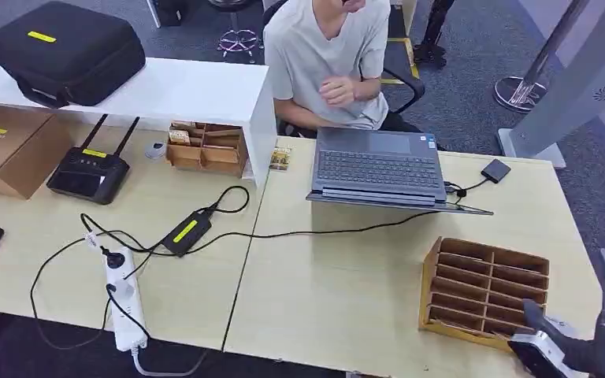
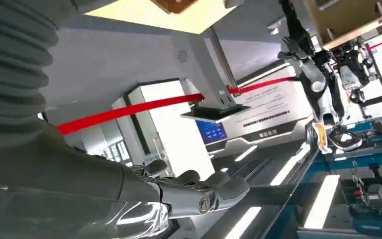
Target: Pass the card to the sensor for recognition and then transmit it.
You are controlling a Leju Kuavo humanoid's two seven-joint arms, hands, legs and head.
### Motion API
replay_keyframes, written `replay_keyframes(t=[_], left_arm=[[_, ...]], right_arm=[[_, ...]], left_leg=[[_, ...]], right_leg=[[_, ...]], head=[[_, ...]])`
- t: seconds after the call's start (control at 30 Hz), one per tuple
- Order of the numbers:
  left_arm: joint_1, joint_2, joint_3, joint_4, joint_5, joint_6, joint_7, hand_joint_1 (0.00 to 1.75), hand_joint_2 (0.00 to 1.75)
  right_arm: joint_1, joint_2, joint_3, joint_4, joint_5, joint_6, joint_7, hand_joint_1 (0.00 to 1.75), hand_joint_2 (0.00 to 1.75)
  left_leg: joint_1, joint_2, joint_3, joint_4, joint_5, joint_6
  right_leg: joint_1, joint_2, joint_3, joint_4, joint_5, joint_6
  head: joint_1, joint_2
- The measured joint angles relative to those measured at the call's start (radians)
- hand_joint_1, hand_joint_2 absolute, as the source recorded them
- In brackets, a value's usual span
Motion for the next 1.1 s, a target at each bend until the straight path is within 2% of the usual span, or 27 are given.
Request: replay_keyframes(t=[0.07,0.13,0.3,0.43,0.6,0.83,0.87,1.1], left_arm=[[0.0,0.0,0.007,0.0,0.006,0.002,0.0,0.0,1.75],[0.0,0.0,0.016,0.0,0.012,0.005,0.0,0.0,1.75],[0.0,-0.002,0.028,0.0,0.023,0.012,0.0,0.0,1.75],[0.0,-0.004,0.042,0.0,0.029,0.018,0.0,0.0,1.75],[0.0,-0.004,0.044,0.0,0.031,0.023,0.0,0.0,1.75],[0.0,-0.005,0.044,0.0,0.029,0.023,0.0,0.0,1.75],[0.0,-0.005,0.044,0.0,0.029,0.023,0.0,0.0,1.75],[-0.001,-0.005,0.044,0.0,0.021,0.024,0.0,0.0,1.75]], right_arm=[[0.026,0.031,-0.028,-0.008,-0.017,0.034,-0.031,0.0,0.0],[0.045,0.07,-0.06,-0.018,-0.044,0.1,-0.055,0.0,0.0],[0.074,0.132,-0.124,-0.036,-0.076,0.187,-0.063,0.0,0.0],[0.091,0.177,-0.171,-0.056,-0.077,0.284,-0.084,0.0,0.0],[0.123,0.219,-0.2,-0.101,-0.065,0.323,-0.113,0.0,0.0],[0.148,0.237,-0.208,-0.136,-0.034,0.329,-0.13,0.0,0.0],[0.15,0.239,-0.208,-0.138,-0.031,0.329,-0.132,0.0,1.75],[0.158,0.24,-0.203,-0.146,0.039,0.31,-0.142,0.0,1.75]], left_leg=[[0.0,0.0,0.0,0.0,0.0,0.0],[0.0,0.0,0.0,0.0,0.0,0.0],[0.0,0.001,0.0,-0.001,0.0,0.0],[0.0,0.001,0.0,-0.001,0.0,0.0],[0.0,0.001,0.0,-0.001,0.0,0.0],[0.0,0.001,0.0,-0.001,0.0,0.0],[0.0,0.001,0.0,-0.001,0.0,0.0],[0.0,0.001,0.0,-0.001,0.0,0.0]], right_leg=[[0.0,0.0,0.0,0.0,-0.001,-0.001],[0.0,0.0,0.0,0.0,-0.001,-0.001],[0.0,0.0,0.0,0.0,-0.001,-0.001],[0.0,0.0,0.0,0.0,-0.001,-0.001],[0.0,0.0,0.0,0.0,-0.001,-0.001],[0.0,0.0,0.0,0.0,-0.001,-0.001],[0.0,0.0,0.0,0.0,-0.001,-0.001],[0.0,0.0,0.0,0.0,-0.001,-0.001]], head=[[0.0,0.0],[0.0,0.0],[0.001,0.0],[0.0,0.0],[0.0,0.0],[0.0,0.0],[0.0,0.0],[0.0,0.0]])
